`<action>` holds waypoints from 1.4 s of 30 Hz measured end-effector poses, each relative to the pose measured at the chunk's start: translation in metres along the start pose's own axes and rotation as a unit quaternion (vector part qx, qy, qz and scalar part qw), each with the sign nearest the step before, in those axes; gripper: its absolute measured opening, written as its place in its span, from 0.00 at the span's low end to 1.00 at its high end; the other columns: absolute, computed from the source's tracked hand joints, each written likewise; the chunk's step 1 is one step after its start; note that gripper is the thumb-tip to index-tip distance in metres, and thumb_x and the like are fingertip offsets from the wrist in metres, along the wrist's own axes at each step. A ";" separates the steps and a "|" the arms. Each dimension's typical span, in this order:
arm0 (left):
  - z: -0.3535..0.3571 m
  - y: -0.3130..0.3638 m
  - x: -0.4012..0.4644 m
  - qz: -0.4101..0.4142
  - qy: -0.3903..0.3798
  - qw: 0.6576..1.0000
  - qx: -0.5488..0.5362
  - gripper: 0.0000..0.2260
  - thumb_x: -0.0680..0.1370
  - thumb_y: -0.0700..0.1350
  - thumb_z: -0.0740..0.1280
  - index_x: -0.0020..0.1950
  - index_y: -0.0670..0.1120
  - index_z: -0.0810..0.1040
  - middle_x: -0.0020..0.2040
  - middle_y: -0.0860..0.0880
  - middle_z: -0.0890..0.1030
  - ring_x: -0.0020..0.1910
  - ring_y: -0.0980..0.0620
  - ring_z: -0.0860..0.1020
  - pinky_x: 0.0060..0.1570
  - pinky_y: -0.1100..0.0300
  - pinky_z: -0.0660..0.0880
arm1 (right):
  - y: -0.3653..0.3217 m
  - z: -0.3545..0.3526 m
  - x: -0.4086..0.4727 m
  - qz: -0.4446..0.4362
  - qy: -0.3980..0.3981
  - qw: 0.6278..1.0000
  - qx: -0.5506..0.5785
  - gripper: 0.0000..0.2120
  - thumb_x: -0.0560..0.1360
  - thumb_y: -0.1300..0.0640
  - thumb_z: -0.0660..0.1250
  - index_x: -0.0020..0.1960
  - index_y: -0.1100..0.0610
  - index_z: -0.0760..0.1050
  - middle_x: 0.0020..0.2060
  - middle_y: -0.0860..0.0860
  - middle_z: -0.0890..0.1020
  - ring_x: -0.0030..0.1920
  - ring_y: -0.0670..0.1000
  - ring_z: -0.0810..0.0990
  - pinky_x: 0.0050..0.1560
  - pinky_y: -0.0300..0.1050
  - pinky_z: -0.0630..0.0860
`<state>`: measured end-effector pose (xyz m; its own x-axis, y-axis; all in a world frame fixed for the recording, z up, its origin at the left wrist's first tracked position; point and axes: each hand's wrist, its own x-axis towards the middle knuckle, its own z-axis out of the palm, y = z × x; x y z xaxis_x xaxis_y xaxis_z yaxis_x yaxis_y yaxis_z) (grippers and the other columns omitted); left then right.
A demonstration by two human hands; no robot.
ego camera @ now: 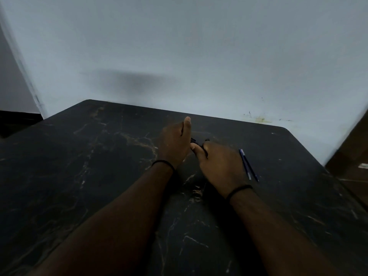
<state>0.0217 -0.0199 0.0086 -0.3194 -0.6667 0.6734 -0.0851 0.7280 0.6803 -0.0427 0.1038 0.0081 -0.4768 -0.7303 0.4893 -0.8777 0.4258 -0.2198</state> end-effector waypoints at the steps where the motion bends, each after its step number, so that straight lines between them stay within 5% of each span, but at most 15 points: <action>1: 0.000 0.000 0.000 0.001 -0.001 1.000 0.008 0.23 0.83 0.53 0.54 0.27 0.52 0.62 0.23 0.54 0.62 0.23 0.56 0.65 0.26 0.61 0.60 | 0.002 0.000 0.000 0.002 0.005 1.000 0.002 0.26 0.79 0.32 0.49 0.34 0.49 0.66 0.28 0.47 0.72 0.29 0.45 0.72 0.33 0.46 0.73; 7: -0.017 -0.018 0.010 -0.111 0.021 0.985 0.128 0.21 0.84 0.53 0.54 0.32 0.49 0.70 0.29 0.51 0.71 0.29 0.54 0.70 0.32 0.59 0.66 | 0.024 0.000 0.002 0.038 0.004 0.999 0.034 0.24 0.81 0.34 0.51 0.38 0.50 0.71 0.30 0.46 0.74 0.31 0.43 0.72 0.31 0.42 0.65; 11: -0.030 -0.033 0.015 -0.129 -0.072 0.929 0.338 0.18 0.83 0.52 0.56 0.49 0.43 0.81 0.48 0.42 0.82 0.47 0.43 0.79 0.48 0.51 0.74 | 0.031 0.001 0.004 0.077 0.021 0.996 0.050 0.23 0.81 0.36 0.53 0.39 0.52 0.71 0.30 0.45 0.73 0.33 0.45 0.73 0.37 0.46 0.69; 15: -0.027 -0.037 0.015 -0.135 -0.123 0.878 0.443 0.16 0.82 0.51 0.59 0.57 0.42 0.80 0.58 0.40 0.80 0.59 0.39 0.77 0.59 0.49 0.70 | 0.029 -0.001 0.004 0.064 0.031 0.996 0.060 0.23 0.81 0.37 0.54 0.35 0.51 0.68 0.28 0.45 0.71 0.30 0.41 0.69 0.33 0.44 0.63; 19: -0.025 -0.038 0.013 -0.168 -0.088 0.882 0.432 0.17 0.80 0.54 0.60 0.59 0.42 0.77 0.60 0.38 0.76 0.61 0.39 0.73 0.60 0.48 0.68 | 0.026 -0.005 0.001 0.053 0.019 0.994 0.091 0.19 0.82 0.41 0.54 0.37 0.50 0.66 0.33 0.45 0.74 0.35 0.47 0.74 0.35 0.45 0.66; 23: -0.023 -0.026 0.014 -0.105 0.033 0.959 0.262 0.12 0.83 0.49 0.57 0.53 0.42 0.75 0.52 0.42 0.76 0.53 0.44 0.74 0.54 0.49 0.70 | 0.022 -0.007 0.001 0.026 0.053 0.990 0.126 0.14 0.84 0.49 0.53 0.53 0.54 0.74 0.44 0.50 0.78 0.42 0.51 0.74 0.44 0.47 0.70; 27: -0.009 -0.006 0.008 -0.048 0.033 0.998 -0.014 0.11 0.83 0.48 0.61 0.43 0.45 0.75 0.39 0.51 0.74 0.36 0.56 0.70 0.37 0.60 0.69 | 0.022 -0.008 -0.001 0.004 0.090 0.981 0.169 0.14 0.85 0.47 0.52 0.59 0.52 0.73 0.36 0.44 0.74 0.37 0.49 0.75 0.38 0.46 0.69; 29: -0.002 0.003 0.005 -0.121 -0.045 0.976 -0.173 0.13 0.82 0.50 0.62 0.51 0.43 0.80 0.42 0.47 0.82 0.31 0.54 0.71 0.31 0.61 0.69 | 0.023 -0.006 0.000 0.019 0.089 0.976 0.197 0.13 0.84 0.46 0.52 0.56 0.51 0.70 0.33 0.45 0.73 0.35 0.46 0.74 0.34 0.46 0.68; 31: -0.002 0.007 0.004 -0.204 -0.162 0.906 -0.334 0.16 0.83 0.52 0.60 0.60 0.42 0.79 0.52 0.47 0.85 0.25 0.55 0.66 0.22 0.64 0.63 | 0.024 -0.005 0.002 0.050 0.086 0.966 0.238 0.13 0.84 0.46 0.52 0.51 0.52 0.71 0.34 0.47 0.75 0.36 0.47 0.75 0.36 0.48 0.72; 33: -0.002 0.007 0.003 -0.218 -0.258 0.839 -0.427 0.17 0.83 0.50 0.60 0.64 0.39 0.76 0.61 0.45 0.82 0.24 0.57 0.63 0.20 0.66 0.58 | 0.024 -0.002 0.005 0.074 0.062 0.958 0.270 0.16 0.84 0.46 0.53 0.48 0.53 0.74 0.35 0.48 0.77 0.38 0.49 0.77 0.41 0.50 0.74; 35: -0.002 0.007 0.002 -0.207 -0.309 0.807 -0.459 0.16 0.83 0.47 0.59 0.66 0.40 0.76 0.65 0.44 0.80 0.28 0.56 0.63 0.21 0.66 0.55 | 0.020 0.002 0.006 0.092 0.019 0.933 0.347 0.17 0.84 0.48 0.53 0.47 0.54 0.76 0.32 0.47 0.76 0.33 0.47 0.75 0.37 0.48 0.71; 37: -0.002 0.006 0.002 -0.206 -0.332 0.792 -0.469 0.15 0.83 0.46 0.59 0.66 0.43 0.76 0.66 0.45 0.79 0.33 0.52 0.61 0.22 0.64 0.53 | 0.018 0.003 0.007 0.120 -0.044 0.872 0.473 0.17 0.85 0.49 0.54 0.45 0.55 0.75 0.27 0.45 0.73 0.25 0.43 0.67 0.29 0.41 0.64; 40: -0.004 0.002 0.003 -0.203 -0.346 0.770 -0.497 0.14 0.83 0.45 0.58 0.64 0.44 0.77 0.66 0.46 0.79 0.31 0.57 0.68 0.22 0.67 0.55 | 0.019 -0.007 0.009 0.169 -0.177 0.730 0.638 0.15 0.85 0.47 0.55 0.46 0.54 0.74 0.24 0.44 0.68 0.21 0.42 0.58 0.22 0.31 0.56; 42: -0.002 0.003 0.002 -0.206 -0.323 0.775 -0.503 0.11 0.83 0.44 0.58 0.56 0.44 0.80 0.59 0.44 0.83 0.27 0.59 0.71 0.20 0.69 0.58 | 0.019 -0.011 0.009 0.177 -0.207 0.698 0.662 0.15 0.85 0.47 0.55 0.45 0.54 0.73 0.24 0.45 0.66 0.21 0.41 0.56 0.22 0.29 0.54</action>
<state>0.0223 -0.0198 0.0125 -0.8936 -0.3541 0.2757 0.3705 -0.2354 0.8985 -0.0631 0.1112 0.0179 -0.4080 -0.9128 -0.0188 0.1548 -0.0489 -0.9867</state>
